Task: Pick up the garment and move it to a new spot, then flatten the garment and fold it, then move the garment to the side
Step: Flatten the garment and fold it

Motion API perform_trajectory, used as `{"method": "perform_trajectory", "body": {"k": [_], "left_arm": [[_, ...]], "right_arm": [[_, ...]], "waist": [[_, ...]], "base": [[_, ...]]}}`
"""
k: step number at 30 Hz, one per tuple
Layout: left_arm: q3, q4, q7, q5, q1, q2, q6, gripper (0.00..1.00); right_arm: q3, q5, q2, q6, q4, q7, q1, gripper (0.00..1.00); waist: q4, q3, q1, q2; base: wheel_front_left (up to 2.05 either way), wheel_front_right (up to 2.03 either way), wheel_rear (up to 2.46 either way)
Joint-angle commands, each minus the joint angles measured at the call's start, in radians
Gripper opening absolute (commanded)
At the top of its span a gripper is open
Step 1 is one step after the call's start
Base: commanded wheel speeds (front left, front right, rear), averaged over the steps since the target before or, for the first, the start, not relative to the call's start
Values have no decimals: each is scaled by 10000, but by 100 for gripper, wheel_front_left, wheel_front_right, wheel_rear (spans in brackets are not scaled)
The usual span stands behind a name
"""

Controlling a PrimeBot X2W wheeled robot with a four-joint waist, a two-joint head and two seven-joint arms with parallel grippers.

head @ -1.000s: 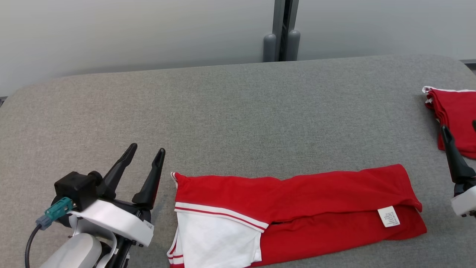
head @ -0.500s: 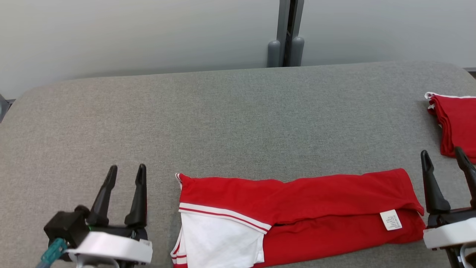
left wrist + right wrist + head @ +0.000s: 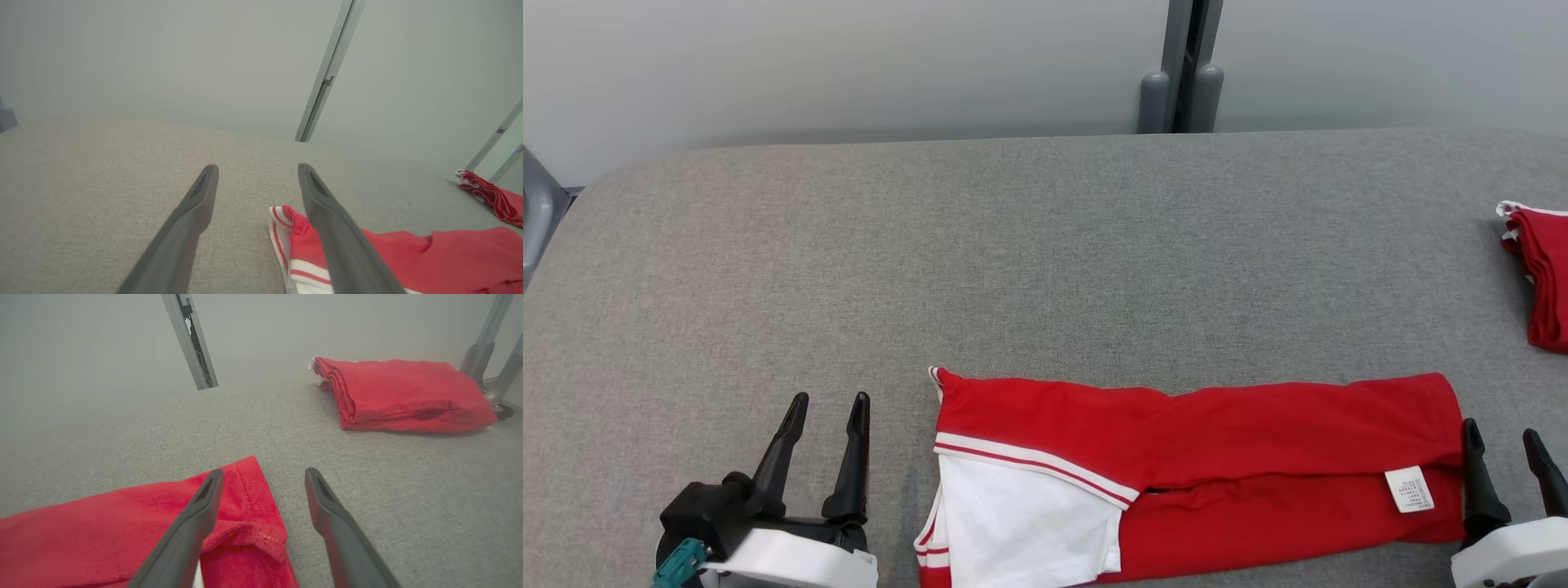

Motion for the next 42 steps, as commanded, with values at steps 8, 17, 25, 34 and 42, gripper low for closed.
{"method": "perform_trajectory", "body": {"k": [8,17,25,34,42], "left_arm": [[-49,267,-46,292,-320,-88,-122,100],[73,212,-46,192,-389,-78,-116,100],[-39,259,-46,179,-401,-60,-118,100],[-27,322,-46,86,-240,-81,-119,100],[-28,330,-46,64,-197,-111,-120,100]], "right_arm": [[100,815,-157,-1,2176,-7,-820,100],[599,1068,-112,-1,3122,-3,-902,100],[778,1123,-337,-1,3064,-6,-1096,0],[8,682,-387,-3,2665,-6,-703,0],[-430,800,-241,-3,2538,-6,-525,0]], "waist": [[348,256,0,0],[386,224,0,0],[269,130,0,0],[232,-22,0,0],[122,-126,0,0]], "base": [[0,0,0],[0,0,0],[0,0,0],[0,0,0],[0,0,0]]}}
